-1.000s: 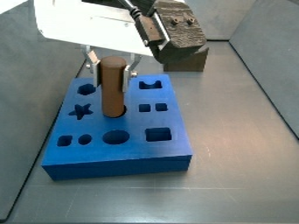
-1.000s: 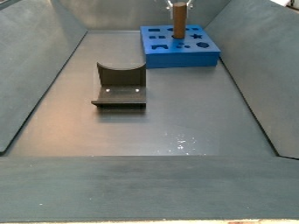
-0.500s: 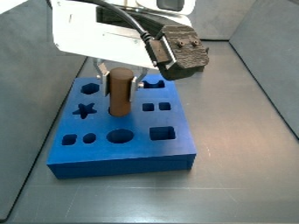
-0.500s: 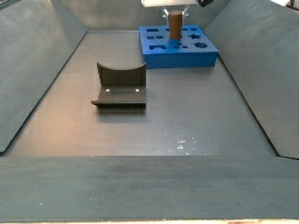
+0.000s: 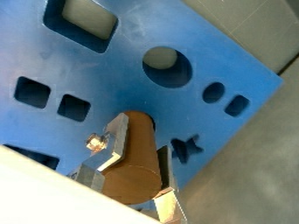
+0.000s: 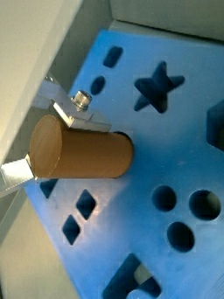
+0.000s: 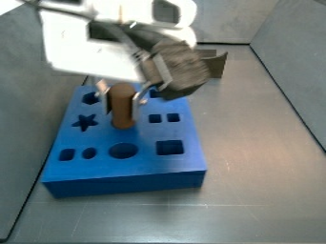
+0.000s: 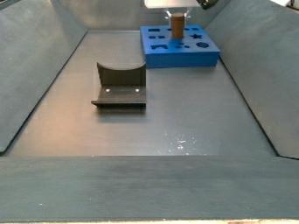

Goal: Pick up the round object. Move up. Place the round object on the fixture. Regrasp the round object. Move to above the board. Insert the round object.
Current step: Insert the round object.

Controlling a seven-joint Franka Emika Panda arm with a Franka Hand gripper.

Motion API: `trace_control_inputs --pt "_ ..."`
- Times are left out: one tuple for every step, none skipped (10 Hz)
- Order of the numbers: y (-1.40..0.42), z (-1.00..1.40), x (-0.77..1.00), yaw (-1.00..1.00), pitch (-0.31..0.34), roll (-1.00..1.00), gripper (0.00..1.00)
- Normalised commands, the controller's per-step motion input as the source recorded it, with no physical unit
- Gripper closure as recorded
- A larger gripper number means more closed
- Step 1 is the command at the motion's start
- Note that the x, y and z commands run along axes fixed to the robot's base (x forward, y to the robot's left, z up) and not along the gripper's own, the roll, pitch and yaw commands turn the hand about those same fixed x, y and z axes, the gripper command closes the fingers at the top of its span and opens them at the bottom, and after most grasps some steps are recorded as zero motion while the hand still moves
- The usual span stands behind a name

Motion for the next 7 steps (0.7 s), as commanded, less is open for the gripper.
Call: trace_control_inputs --pt "-0.03 -0.08 0.0 0.0 0.0 0.05 1.0" --pt "-0.08 -0.95 -0.02 0.0 -0.194 0.01 1.0" --pt "-0.06 -1.0 -0.08 0.0 -0.174 0.0 1.0" --pt "0.0 -1.0 -0.09 0.03 -0.174 0.04 1.0" --pt "0.0 -1.0 -0.09 0.09 -0.18 0.04 1.0" --pt "0.0 -1.0 -0.09 0.09 -0.163 0.02 1.0" --pt "-0.01 -1.0 -0.13 0.07 -0.106 0.0 1.0"
